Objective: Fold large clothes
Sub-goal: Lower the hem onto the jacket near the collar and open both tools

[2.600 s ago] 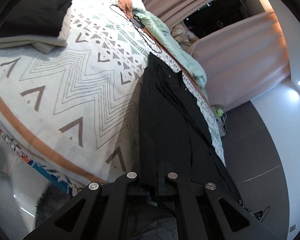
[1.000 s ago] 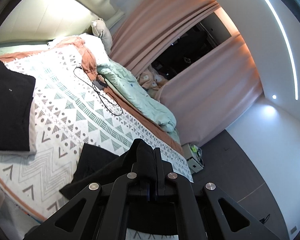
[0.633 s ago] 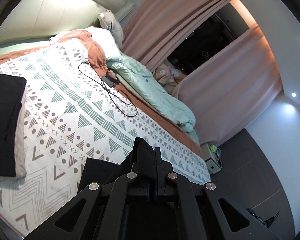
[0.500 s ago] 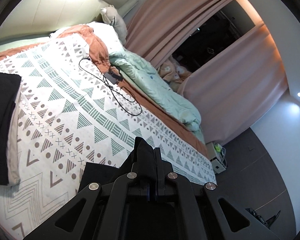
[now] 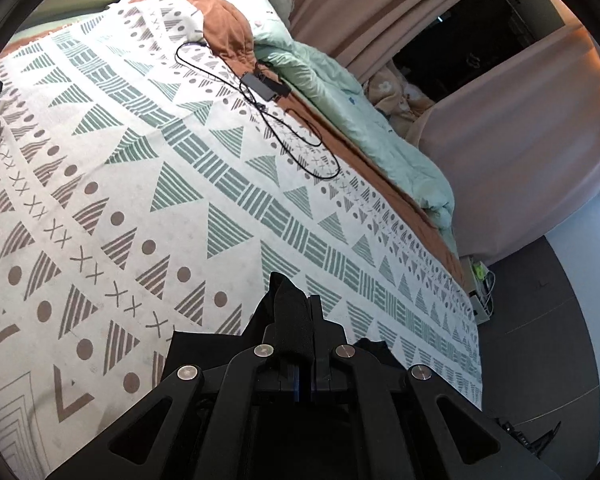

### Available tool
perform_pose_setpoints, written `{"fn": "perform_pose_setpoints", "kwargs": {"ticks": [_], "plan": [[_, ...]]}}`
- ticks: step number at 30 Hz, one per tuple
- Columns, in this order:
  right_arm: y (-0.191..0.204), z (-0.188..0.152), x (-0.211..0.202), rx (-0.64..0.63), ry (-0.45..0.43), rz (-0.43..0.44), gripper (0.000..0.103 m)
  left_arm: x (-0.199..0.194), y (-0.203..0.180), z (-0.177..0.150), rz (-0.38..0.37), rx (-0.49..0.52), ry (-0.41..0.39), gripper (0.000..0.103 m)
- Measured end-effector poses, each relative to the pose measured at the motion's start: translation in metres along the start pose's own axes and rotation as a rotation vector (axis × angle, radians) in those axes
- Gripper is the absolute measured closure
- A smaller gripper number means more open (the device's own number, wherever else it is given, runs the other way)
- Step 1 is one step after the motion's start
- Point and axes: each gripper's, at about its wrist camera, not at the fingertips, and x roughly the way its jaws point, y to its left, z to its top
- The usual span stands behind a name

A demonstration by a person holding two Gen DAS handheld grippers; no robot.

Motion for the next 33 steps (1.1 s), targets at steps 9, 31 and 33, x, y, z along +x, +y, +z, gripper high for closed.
{"fn": "perform_pose_setpoints", "kwargs": {"ticks": [9,31,33], "plan": [[-0.006,-0.004,0.051,-0.055,0.087,-0.109,0.039,0.061,0.016,0.002,0.113,-0.015,0.135,0.09],[-0.041,-0.027,0.015,-0.183,0.279,-0.254,0.024,0.002,0.036,-0.035,0.234,0.157,0.147,0.044],[-0.051,-0.033,0.019,-0.17,0.319,-0.259,0.024,0.004,0.036,-0.042,0.24,0.199,0.17,0.045]]}}
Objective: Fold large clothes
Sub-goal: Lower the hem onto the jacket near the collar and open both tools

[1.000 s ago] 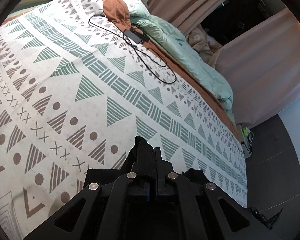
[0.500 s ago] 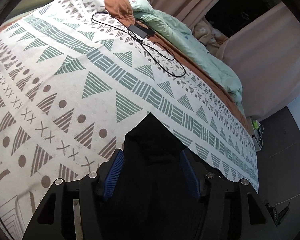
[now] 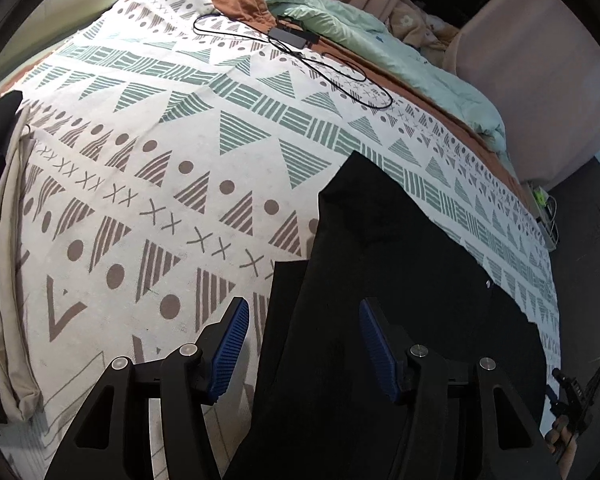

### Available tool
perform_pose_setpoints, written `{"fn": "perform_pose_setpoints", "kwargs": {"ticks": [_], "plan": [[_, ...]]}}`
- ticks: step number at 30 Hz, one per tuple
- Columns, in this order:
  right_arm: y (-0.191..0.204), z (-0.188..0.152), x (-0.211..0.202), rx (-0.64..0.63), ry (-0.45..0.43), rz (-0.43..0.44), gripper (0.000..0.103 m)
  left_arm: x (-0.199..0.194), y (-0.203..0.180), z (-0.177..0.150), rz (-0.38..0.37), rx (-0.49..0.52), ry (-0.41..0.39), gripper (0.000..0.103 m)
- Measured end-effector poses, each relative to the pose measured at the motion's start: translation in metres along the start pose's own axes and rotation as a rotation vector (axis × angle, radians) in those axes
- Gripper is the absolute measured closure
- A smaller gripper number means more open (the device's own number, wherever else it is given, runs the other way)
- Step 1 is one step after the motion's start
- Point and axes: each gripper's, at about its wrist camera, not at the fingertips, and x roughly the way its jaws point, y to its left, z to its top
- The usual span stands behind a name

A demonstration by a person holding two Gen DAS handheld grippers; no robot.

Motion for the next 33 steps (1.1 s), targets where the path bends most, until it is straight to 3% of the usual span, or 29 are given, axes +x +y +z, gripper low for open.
{"fn": "perform_pose_setpoints", "kwargs": {"ticks": [1,3,4,5,8,11,18,21,23,24,25,28,29,33], "plan": [[-0.004,-0.002,0.003,0.008,0.016,0.004,0.026,0.004,0.0,-0.003,0.007,0.017,0.014,0.05],[-0.012,-0.006,0.009,0.028,0.044,0.018,0.046,0.012,0.003,-0.009,0.014,0.028,0.048,0.067],[-0.016,-0.008,0.012,0.036,0.059,0.047,0.065,0.017,0.005,-0.011,0.006,0.026,0.069,0.08],[-0.018,-0.01,0.013,0.038,0.066,0.068,0.074,0.02,0.006,-0.013,-0.006,0.024,0.078,0.091],[-0.02,-0.012,0.004,0.027,0.022,0.072,0.092,0.022,0.003,-0.016,-0.029,0.04,0.067,0.101],[-0.021,-0.012,-0.008,0.039,-0.02,0.073,0.095,0.016,-0.004,-0.012,-0.042,0.047,0.035,0.102],[-0.015,-0.008,0.004,0.055,0.019,0.004,0.094,0.038,-0.002,-0.006,0.021,0.014,0.07,0.102],[-0.014,-0.004,-0.008,0.076,0.001,-0.006,0.078,0.037,-0.003,-0.003,0.029,0.003,0.083,0.101],[-0.009,-0.002,-0.025,0.061,-0.048,-0.016,0.049,0.026,-0.007,-0.001,0.028,0.011,0.08,0.098],[-0.006,-0.002,-0.033,0.054,-0.068,-0.014,0.044,0.018,-0.009,-0.001,0.021,0.021,0.075,0.096],[-0.001,-0.004,-0.043,0.042,-0.09,-0.004,0.043,0.01,-0.01,-0.002,0.014,0.029,0.068,0.089],[0.01,-0.015,-0.058,0.025,-0.106,0.025,0.043,-0.018,-0.009,-0.006,-0.015,0.024,0.02,0.048],[0.014,-0.02,-0.063,0.022,-0.106,0.039,0.043,-0.029,-0.007,-0.008,-0.027,0.014,-0.011,0.04],[0.03,-0.048,-0.085,-0.015,-0.117,0.075,0.043,-0.064,0.0,-0.022,-0.056,-0.009,-0.078,0.04]]}}
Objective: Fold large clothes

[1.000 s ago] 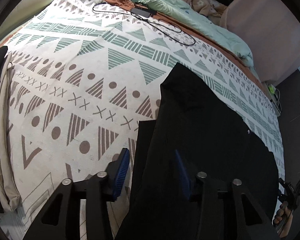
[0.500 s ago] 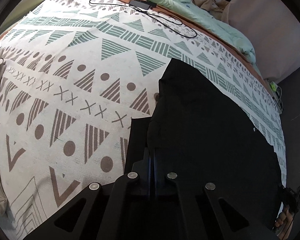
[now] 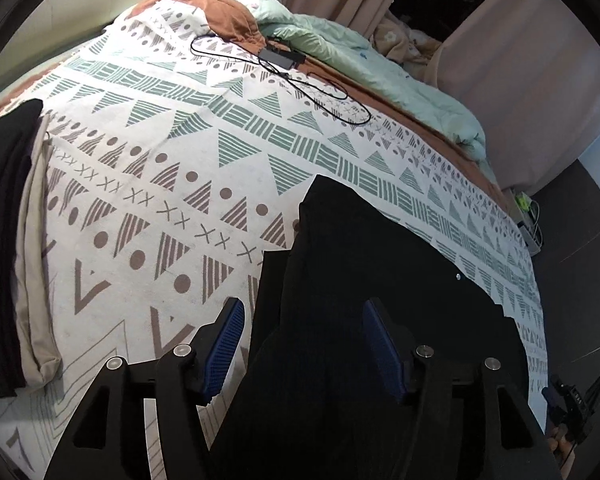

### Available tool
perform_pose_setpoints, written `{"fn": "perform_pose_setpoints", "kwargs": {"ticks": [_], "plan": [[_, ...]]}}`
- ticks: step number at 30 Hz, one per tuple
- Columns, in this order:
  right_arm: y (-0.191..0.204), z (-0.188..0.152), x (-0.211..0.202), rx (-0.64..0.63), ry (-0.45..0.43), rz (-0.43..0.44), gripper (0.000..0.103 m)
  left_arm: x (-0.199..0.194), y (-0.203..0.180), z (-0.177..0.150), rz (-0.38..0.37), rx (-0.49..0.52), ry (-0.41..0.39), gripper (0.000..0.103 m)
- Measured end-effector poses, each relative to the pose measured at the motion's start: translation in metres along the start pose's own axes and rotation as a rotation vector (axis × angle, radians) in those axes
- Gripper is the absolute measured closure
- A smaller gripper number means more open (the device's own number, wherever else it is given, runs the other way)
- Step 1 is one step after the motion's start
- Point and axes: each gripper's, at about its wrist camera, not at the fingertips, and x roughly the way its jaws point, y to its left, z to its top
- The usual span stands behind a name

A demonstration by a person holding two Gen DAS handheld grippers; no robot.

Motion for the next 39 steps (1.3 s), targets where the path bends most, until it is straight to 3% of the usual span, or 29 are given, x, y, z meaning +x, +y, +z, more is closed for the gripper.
{"fn": "perform_pose_setpoints", "kwargs": {"ticks": [9,17,31,39], "plan": [[0.027,-0.065,-0.039,-0.074,-0.003,0.056,0.043,-0.082,0.023,-0.052,-0.042,-0.028,-0.098,0.04],[0.056,-0.113,-0.047,-0.152,0.045,0.081,0.043,-0.125,0.048,-0.091,-0.043,-0.041,-0.105,0.04],[0.112,-0.187,-0.042,-0.314,0.156,0.137,0.043,-0.133,0.076,-0.152,-0.059,-0.084,-0.035,0.04],[0.14,-0.208,-0.03,-0.356,0.202,0.152,0.051,-0.138,0.092,-0.173,-0.067,-0.118,-0.017,0.04]]}}
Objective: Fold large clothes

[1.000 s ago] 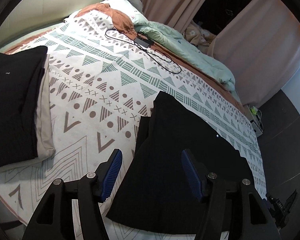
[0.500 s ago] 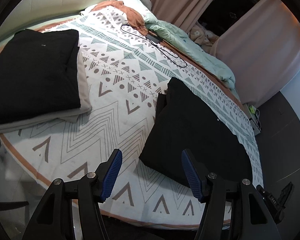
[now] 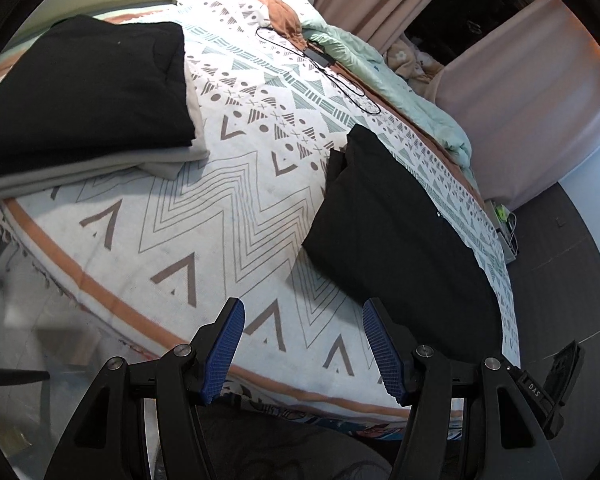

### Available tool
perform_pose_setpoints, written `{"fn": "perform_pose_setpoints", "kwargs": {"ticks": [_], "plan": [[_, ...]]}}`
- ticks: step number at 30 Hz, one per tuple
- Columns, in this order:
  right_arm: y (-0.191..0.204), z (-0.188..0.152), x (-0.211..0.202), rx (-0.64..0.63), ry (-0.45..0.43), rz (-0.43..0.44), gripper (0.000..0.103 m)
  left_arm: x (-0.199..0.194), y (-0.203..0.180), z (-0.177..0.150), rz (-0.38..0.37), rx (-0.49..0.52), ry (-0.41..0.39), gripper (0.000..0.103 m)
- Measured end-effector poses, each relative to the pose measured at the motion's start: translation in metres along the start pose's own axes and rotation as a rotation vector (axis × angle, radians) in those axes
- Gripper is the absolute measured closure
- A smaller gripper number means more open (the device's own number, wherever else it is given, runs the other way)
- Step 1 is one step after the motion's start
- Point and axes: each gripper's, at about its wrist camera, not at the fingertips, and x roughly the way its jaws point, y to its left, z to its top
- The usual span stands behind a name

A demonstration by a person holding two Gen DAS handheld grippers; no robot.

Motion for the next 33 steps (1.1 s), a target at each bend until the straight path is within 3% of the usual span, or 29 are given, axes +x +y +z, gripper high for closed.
{"fn": "perform_pose_setpoints", "kwargs": {"ticks": [3,5,9,12,26,33], "plan": [[0.008,-0.001,0.015,-0.02,0.033,-0.007,0.052,-0.001,0.008,-0.003,0.003,-0.014,0.006,0.04],[0.012,-0.001,0.029,-0.028,0.062,-0.019,0.058,0.001,0.012,-0.003,0.003,-0.025,0.011,0.04],[0.01,0.002,0.051,-0.046,0.087,-0.096,0.06,0.009,0.014,0.0,-0.004,-0.049,0.022,0.04],[0.0,0.003,0.069,-0.024,0.135,-0.134,0.07,0.019,0.009,0.002,-0.015,-0.057,0.034,0.04],[-0.006,0.033,0.1,-0.049,0.132,-0.121,0.076,0.094,-0.014,0.027,-0.025,-0.088,0.104,0.041],[-0.002,0.066,0.124,-0.073,0.116,-0.148,0.077,0.13,-0.016,0.041,-0.025,-0.122,0.132,0.062]]}}
